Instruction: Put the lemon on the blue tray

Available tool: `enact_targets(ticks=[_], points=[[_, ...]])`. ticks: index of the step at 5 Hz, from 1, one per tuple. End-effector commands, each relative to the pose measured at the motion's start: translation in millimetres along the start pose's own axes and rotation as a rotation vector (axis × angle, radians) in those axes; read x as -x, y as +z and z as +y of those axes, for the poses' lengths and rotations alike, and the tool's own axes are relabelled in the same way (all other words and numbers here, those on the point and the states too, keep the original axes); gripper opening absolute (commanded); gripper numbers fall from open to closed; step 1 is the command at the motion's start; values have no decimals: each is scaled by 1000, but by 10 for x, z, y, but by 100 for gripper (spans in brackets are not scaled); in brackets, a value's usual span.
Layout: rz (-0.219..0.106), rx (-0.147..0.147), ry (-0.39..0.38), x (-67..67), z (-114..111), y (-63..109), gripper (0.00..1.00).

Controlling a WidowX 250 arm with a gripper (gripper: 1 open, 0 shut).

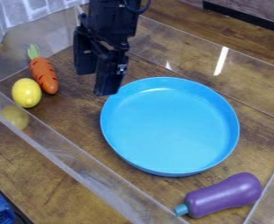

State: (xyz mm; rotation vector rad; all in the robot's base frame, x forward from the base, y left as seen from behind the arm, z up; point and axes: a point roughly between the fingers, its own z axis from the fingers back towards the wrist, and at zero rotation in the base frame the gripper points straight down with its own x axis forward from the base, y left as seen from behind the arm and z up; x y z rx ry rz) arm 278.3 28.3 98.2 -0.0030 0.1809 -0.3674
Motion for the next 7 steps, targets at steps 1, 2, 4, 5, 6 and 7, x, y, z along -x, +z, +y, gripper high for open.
enact_targets(ticks=[1,2,4,5,6,7], points=[[-22,-18,-37,8,83,46,100],[-11,-23,-85,34,119,5,100],[11,-34,-181,84,202,-78,100],[21,-41,-226,109,242,-120,100],[29,-54,-273,167,326,-151,100],[30,-62,-285,247,414,-183,100]])
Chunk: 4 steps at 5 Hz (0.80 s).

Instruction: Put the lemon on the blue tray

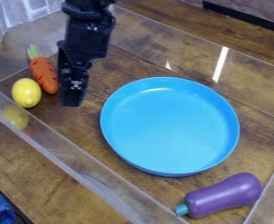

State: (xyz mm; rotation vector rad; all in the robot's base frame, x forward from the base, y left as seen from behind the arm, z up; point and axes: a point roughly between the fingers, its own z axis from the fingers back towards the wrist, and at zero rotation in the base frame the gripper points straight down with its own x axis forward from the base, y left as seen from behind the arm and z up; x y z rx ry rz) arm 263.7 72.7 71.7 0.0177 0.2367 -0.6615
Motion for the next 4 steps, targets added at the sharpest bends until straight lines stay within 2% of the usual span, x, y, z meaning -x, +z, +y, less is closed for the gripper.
enact_targets(ticks=[1,3,4], points=[[-35,-33,16,141,91,55,100],[-71,-31,150,344,368,-54,100],[-93,-29,179,375,484,-118,100]])
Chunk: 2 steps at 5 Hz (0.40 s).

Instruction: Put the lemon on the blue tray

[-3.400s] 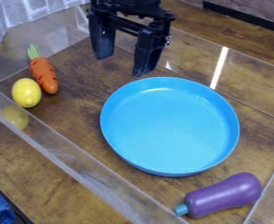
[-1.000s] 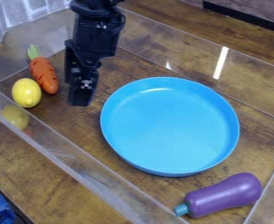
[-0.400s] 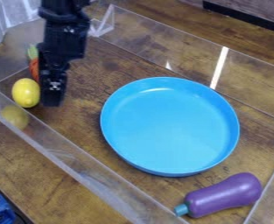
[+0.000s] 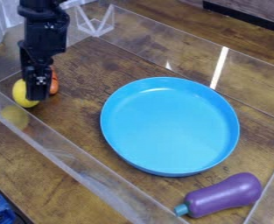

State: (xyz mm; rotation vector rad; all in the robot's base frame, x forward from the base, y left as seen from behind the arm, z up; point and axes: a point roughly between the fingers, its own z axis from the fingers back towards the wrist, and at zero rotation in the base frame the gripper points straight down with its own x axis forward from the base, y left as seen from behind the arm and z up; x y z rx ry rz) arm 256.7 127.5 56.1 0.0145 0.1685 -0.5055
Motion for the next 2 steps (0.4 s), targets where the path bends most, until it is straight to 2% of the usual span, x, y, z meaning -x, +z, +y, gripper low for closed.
enact_targets(ticks=[1,2], points=[[-34,-22,36,17,141,20,100],[-36,-18,51,31,194,-72,100]])
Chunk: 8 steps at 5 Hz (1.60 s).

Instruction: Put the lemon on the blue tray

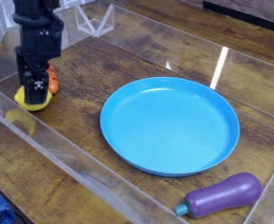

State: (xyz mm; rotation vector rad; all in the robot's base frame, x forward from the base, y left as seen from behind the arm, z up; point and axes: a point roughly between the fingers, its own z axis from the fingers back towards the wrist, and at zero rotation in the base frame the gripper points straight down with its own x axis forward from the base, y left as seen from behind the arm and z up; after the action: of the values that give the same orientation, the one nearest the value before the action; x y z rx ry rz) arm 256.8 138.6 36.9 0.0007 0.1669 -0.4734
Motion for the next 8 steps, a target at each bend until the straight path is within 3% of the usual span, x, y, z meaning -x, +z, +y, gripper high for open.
enact_targets(ticks=[1,2,8], points=[[-40,-21,37,27,145,40,100],[-41,-16,32,23,150,36,0],[-54,1,12,-52,130,132,0]])
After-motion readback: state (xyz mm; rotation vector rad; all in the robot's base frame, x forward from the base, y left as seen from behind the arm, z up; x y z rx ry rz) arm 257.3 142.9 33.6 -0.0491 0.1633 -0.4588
